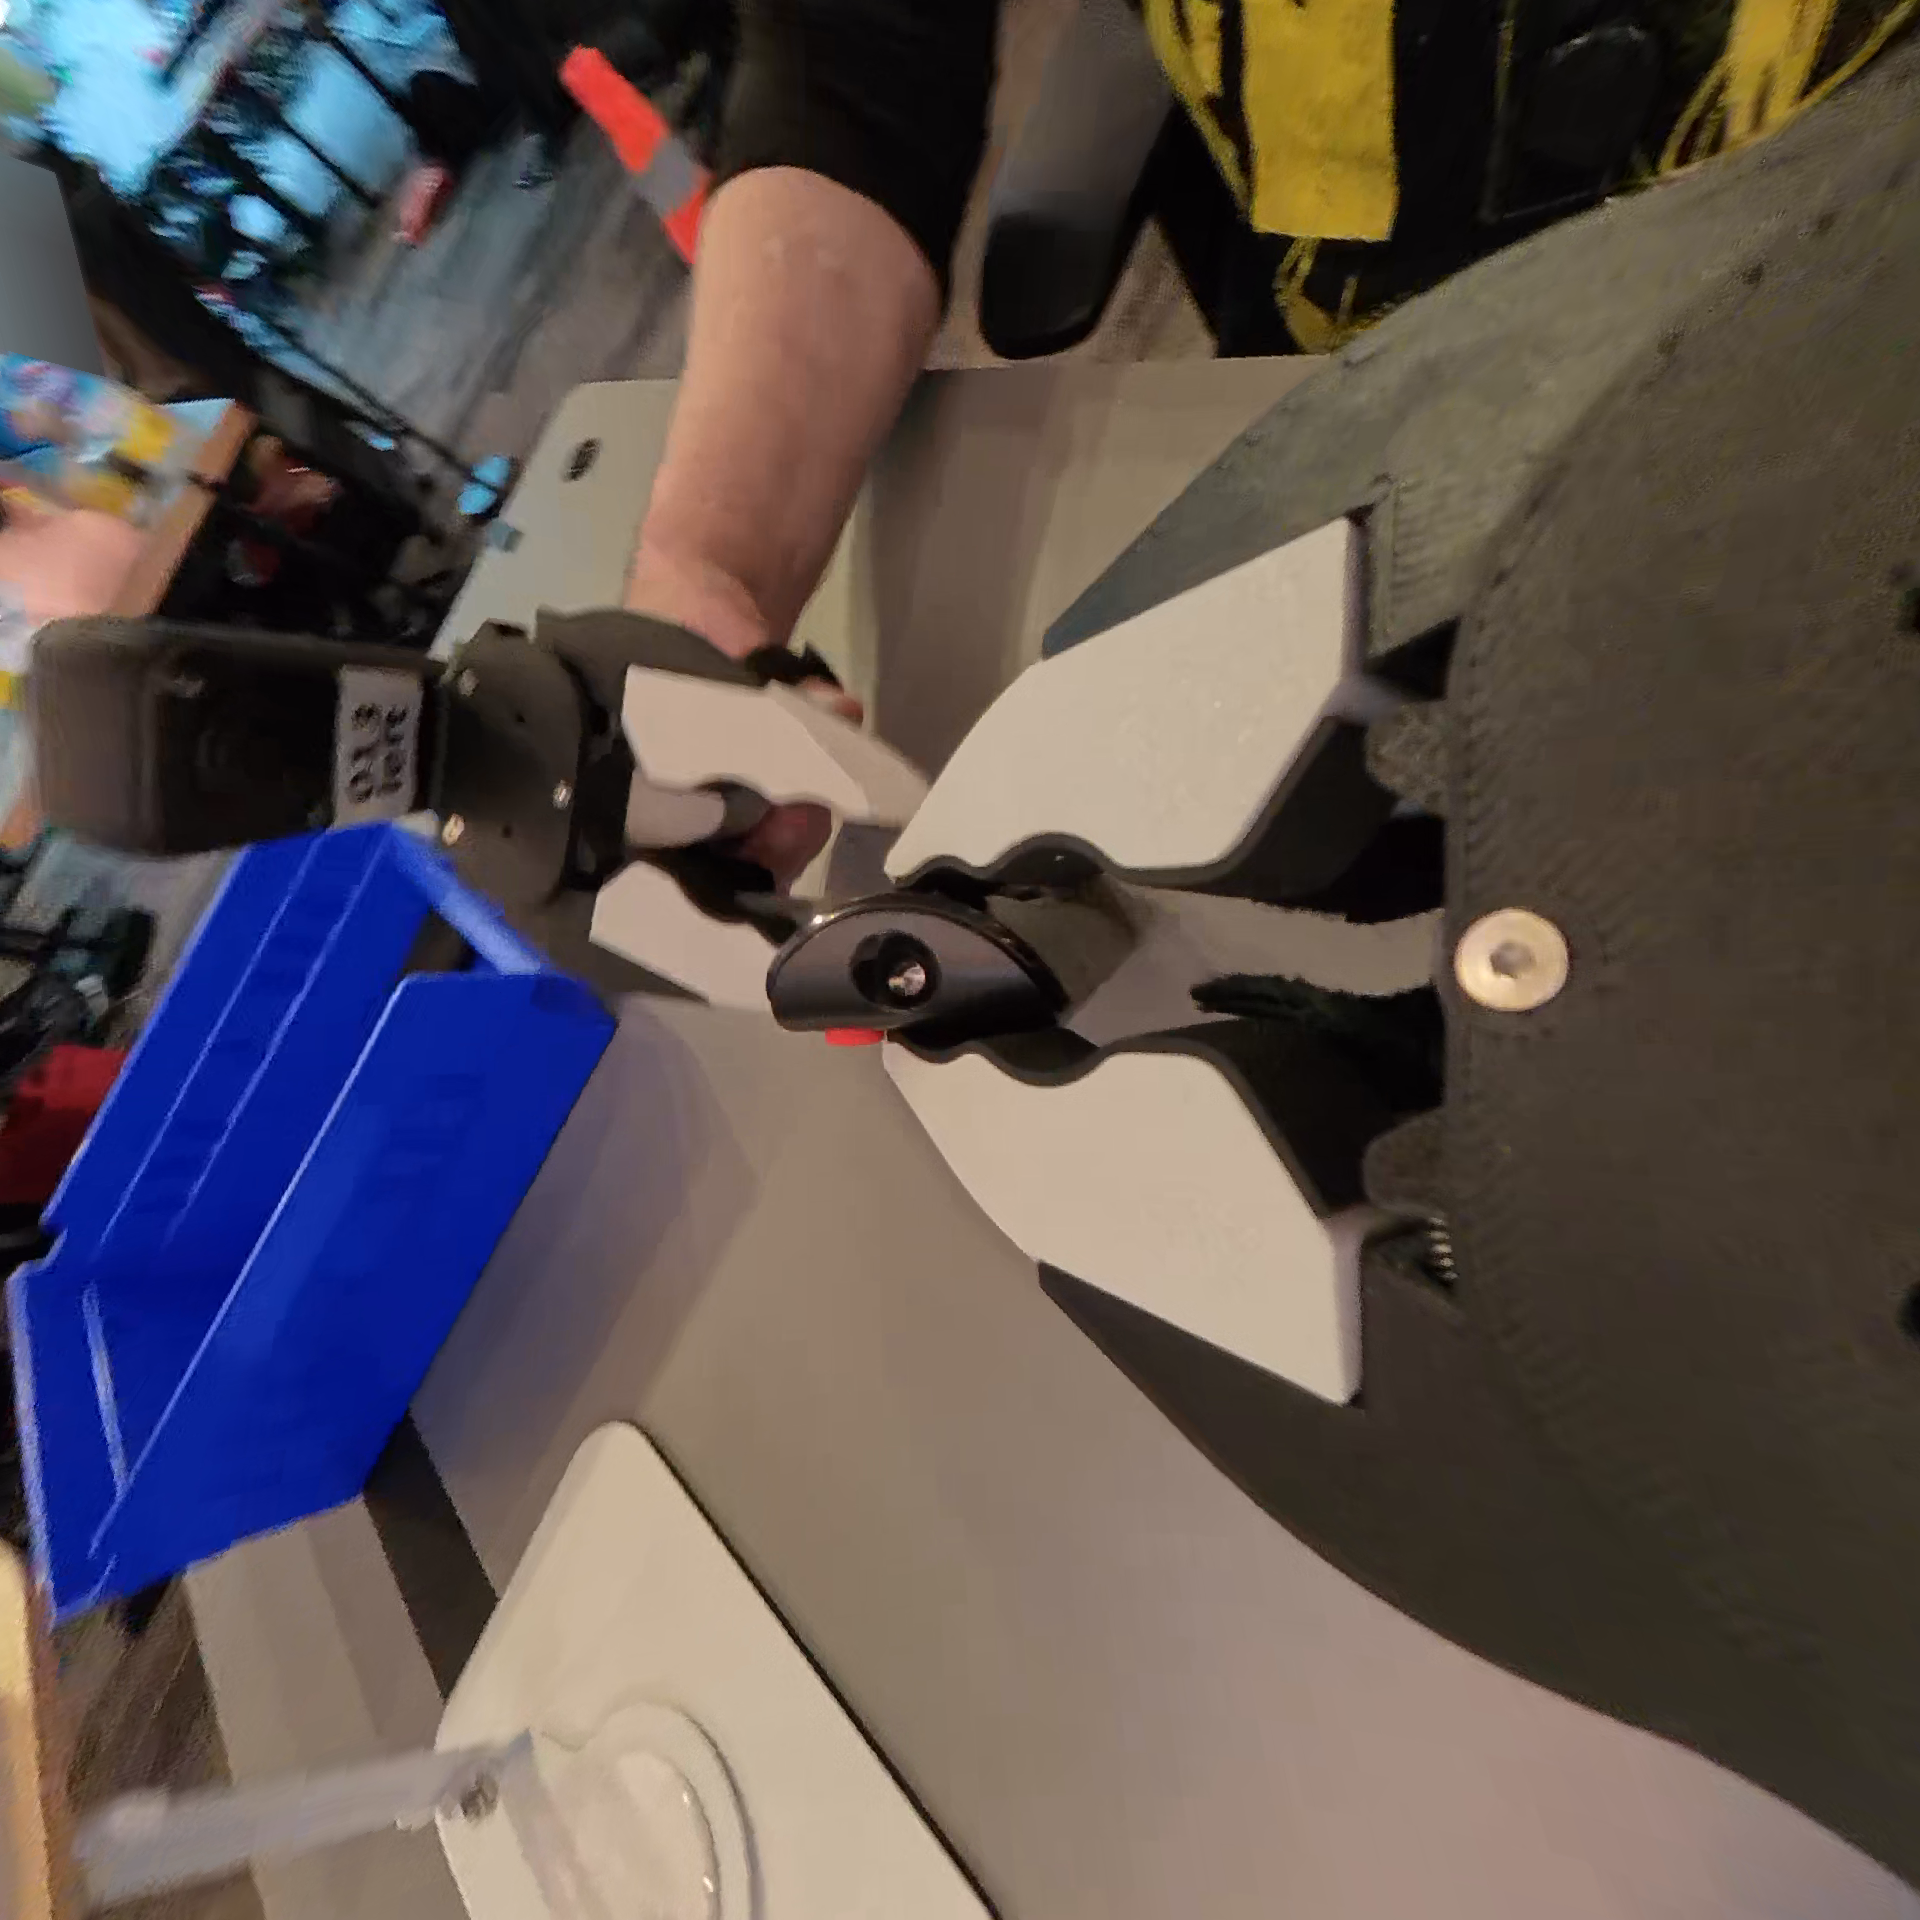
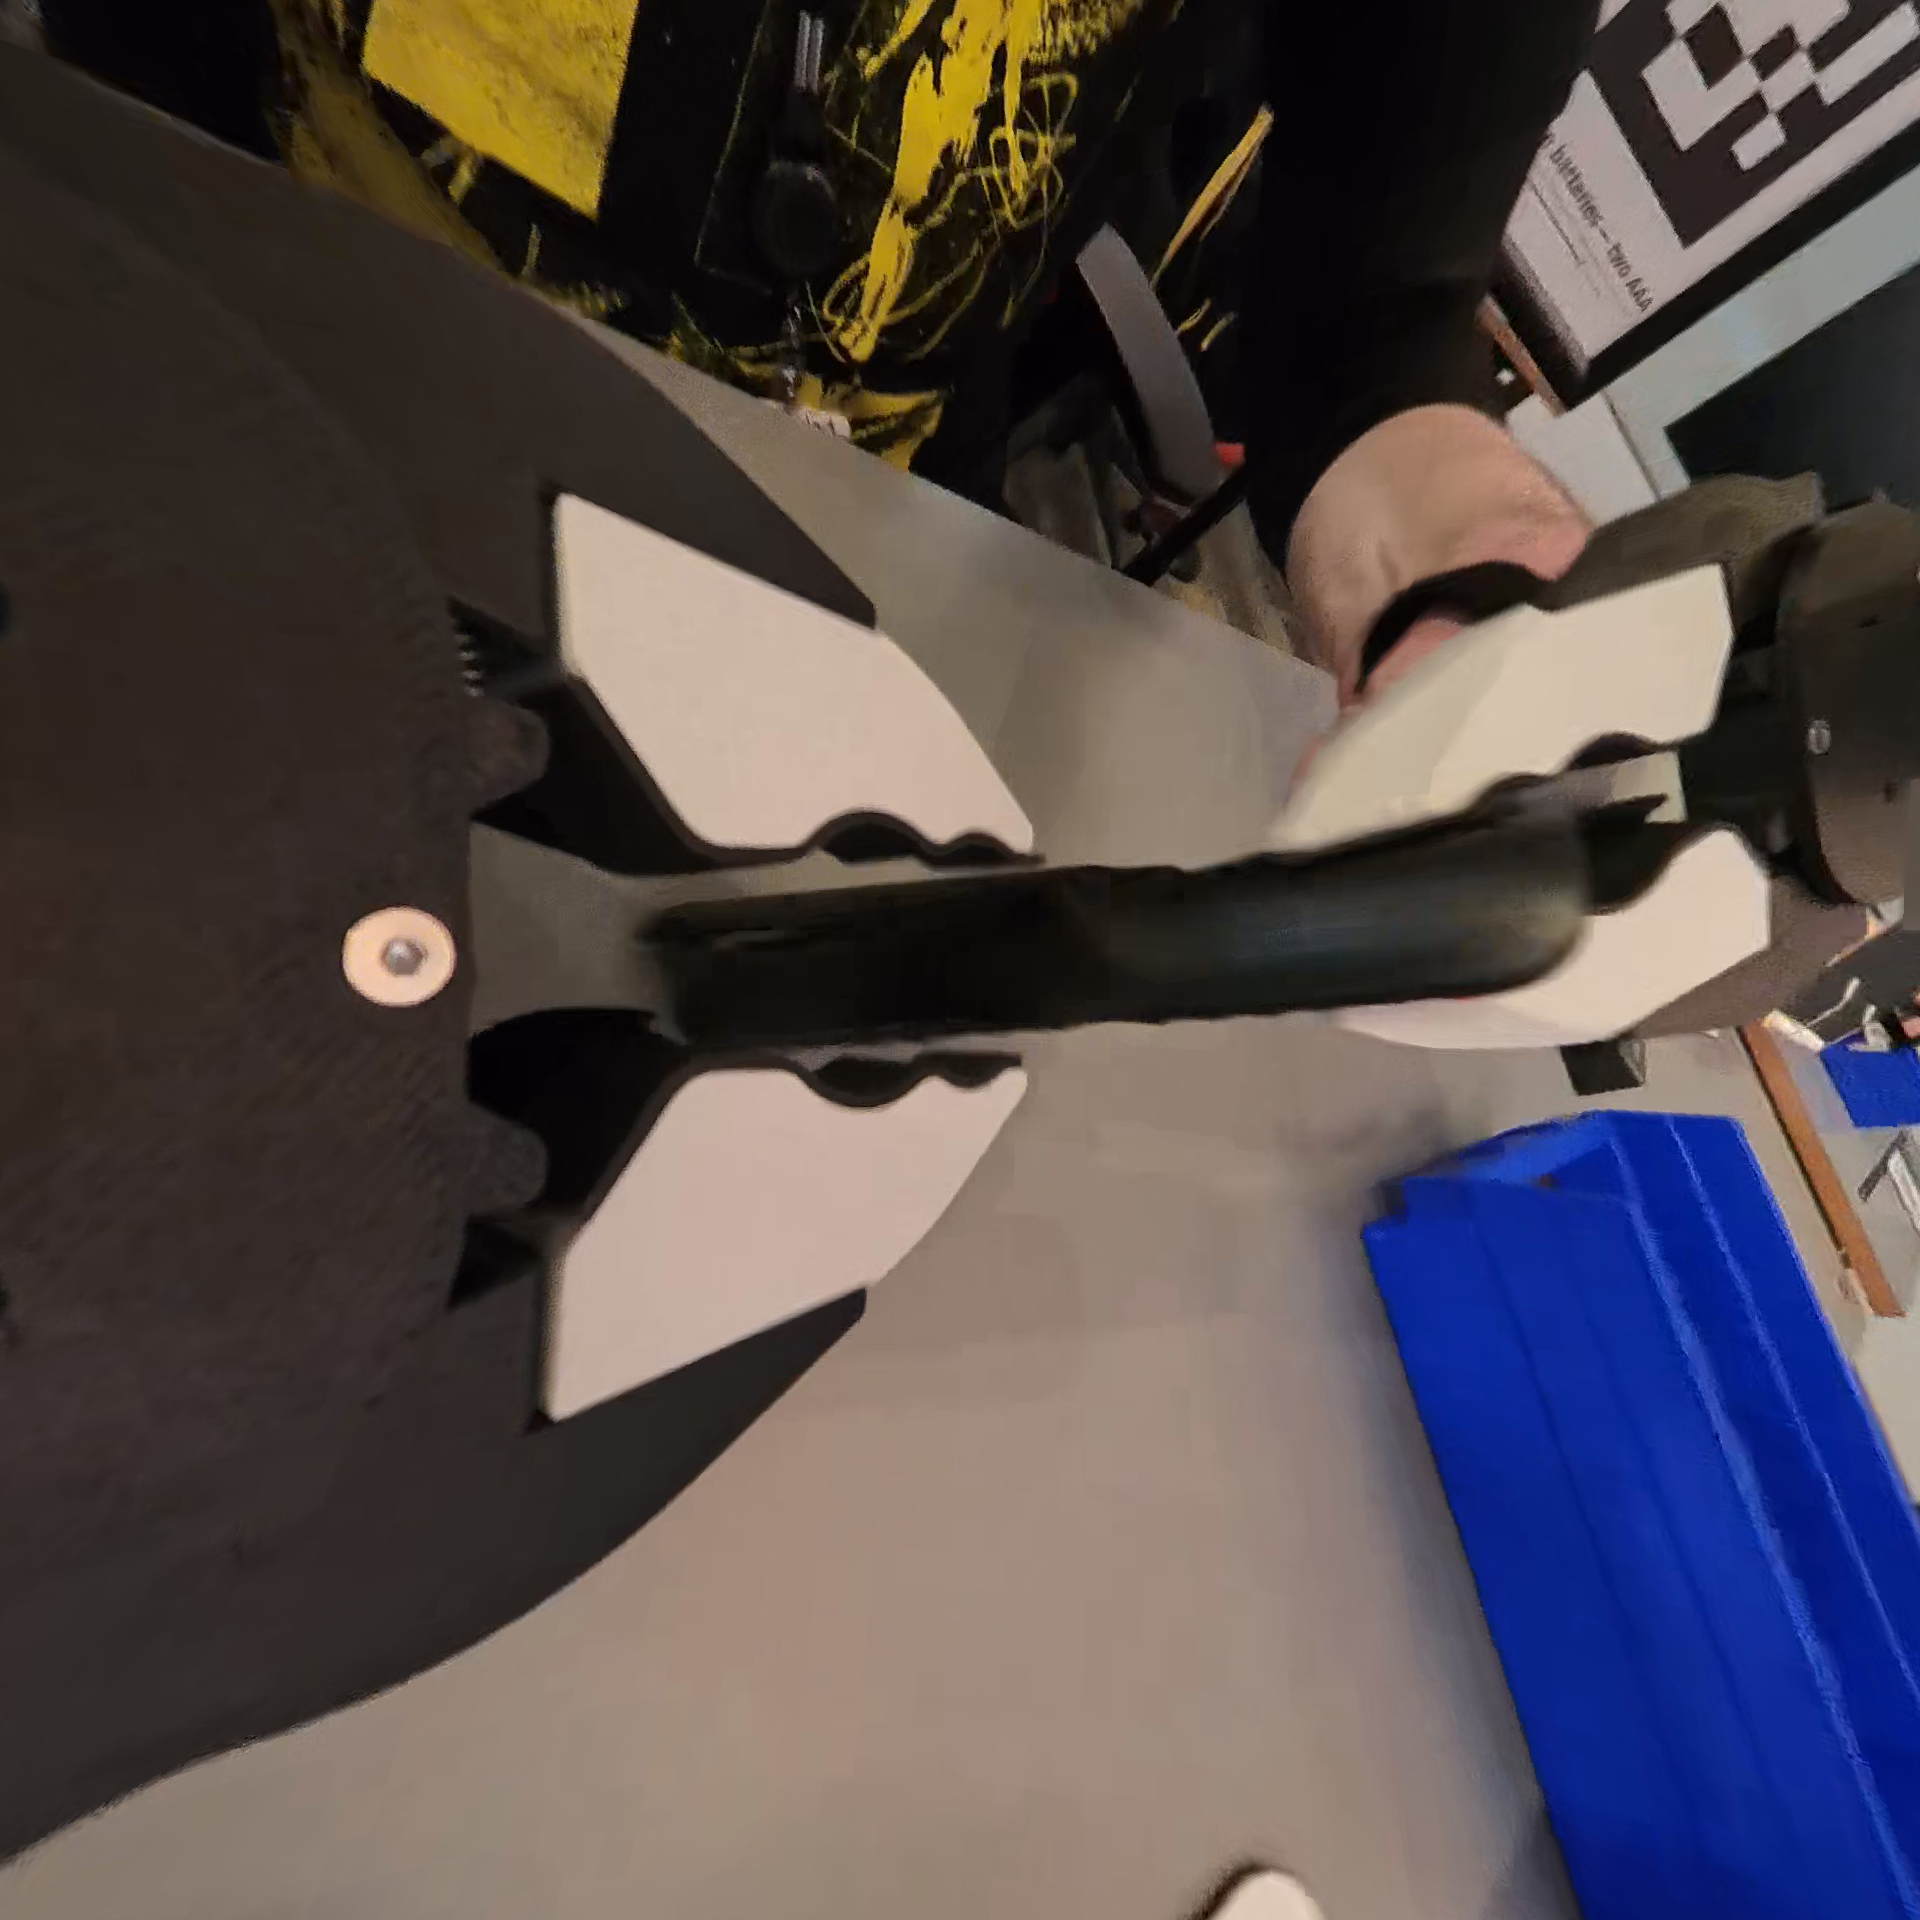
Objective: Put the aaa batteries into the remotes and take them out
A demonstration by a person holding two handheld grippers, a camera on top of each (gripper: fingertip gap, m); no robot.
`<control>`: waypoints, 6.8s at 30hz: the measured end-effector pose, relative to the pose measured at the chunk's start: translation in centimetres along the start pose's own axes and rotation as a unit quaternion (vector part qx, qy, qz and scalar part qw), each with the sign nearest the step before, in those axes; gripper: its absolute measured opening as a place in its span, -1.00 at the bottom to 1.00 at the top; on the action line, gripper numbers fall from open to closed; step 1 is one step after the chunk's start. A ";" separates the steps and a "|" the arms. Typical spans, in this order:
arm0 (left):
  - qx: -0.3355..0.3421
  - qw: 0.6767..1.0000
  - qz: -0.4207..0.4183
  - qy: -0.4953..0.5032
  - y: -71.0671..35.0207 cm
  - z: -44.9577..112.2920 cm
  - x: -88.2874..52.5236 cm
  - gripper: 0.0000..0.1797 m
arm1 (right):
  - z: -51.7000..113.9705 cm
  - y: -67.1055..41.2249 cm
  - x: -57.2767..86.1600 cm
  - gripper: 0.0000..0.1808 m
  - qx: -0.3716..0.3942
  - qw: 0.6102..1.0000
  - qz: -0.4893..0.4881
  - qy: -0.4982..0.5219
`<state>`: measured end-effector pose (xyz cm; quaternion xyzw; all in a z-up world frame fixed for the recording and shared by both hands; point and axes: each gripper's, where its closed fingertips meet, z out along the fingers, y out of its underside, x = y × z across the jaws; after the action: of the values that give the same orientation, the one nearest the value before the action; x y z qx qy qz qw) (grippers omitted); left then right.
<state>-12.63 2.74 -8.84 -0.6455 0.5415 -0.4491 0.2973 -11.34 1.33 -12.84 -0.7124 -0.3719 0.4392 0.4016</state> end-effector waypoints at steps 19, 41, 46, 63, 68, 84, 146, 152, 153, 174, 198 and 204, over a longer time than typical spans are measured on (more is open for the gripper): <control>0.242 0.940 -0.238 0.020 -2.1 -3.3 -4.4 -0.74 | 0.0 0.9 4.9 -0.06 -0.173 0.917 -0.173 0.314; 0.237 0.961 0.096 0.100 -2.7 -3.7 4.0 -0.28 | -1.0 1.8 -3.6 -0.44 -0.238 0.964 -0.065 -0.099; 0.286 0.945 0.100 0.124 -3.6 -3.6 4.9 -0.32 | -0.3 1.4 -4.2 -0.45 -0.217 0.966 -0.061 -0.124; 0.249 0.945 0.110 0.180 -2.1 -4.8 2.9 -0.35 | 3.0 -2.0 -2.1 -0.53 0.020 0.997 0.004 -0.081; 0.224 0.947 0.117 0.199 -0.6 -4.0 2.9 -0.35 | 4.4 -2.1 -1.1 -0.65 0.032 0.995 0.025 -0.087; 0.172 0.953 0.153 0.194 1.4 -2.8 2.6 -0.35 | 6.0 -1.1 -1.2 -0.70 0.015 0.988 0.023 -0.149; 0.181 0.955 0.170 0.161 1.7 -3.2 2.5 -0.37 | 6.2 1.5 -0.9 -0.70 -0.055 0.992 0.033 -0.107; 0.159 0.959 0.176 0.153 2.8 -2.6 2.0 -0.38 | 6.2 0.7 -1.5 -0.63 -0.029 0.988 0.052 -0.140; 0.161 0.959 0.173 0.155 2.7 -2.6 1.9 -0.38 | 6.2 0.8 -1.5 -0.63 -0.030 0.988 0.052 -0.139; 0.149 0.962 0.179 0.143 2.0 -2.2 2.2 -0.40 | 5.1 2.6 -0.8 -0.67 -0.144 0.978 0.055 -0.139; 0.164 0.962 0.177 0.128 1.5 -2.8 1.6 -0.40 | 6.2 0.8 -0.5 -0.68 -0.063 0.986 0.073 -0.133; 0.168 0.965 0.162 0.122 1.4 -2.6 1.2 -0.41 | 6.0 1.5 -0.2 -0.68 -0.106 0.985 0.074 -0.115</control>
<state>-15.58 1.48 -8.59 -0.4298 0.5881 -0.5549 0.4018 -16.70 2.04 -15.93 -0.7213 -0.4060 0.5049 0.2450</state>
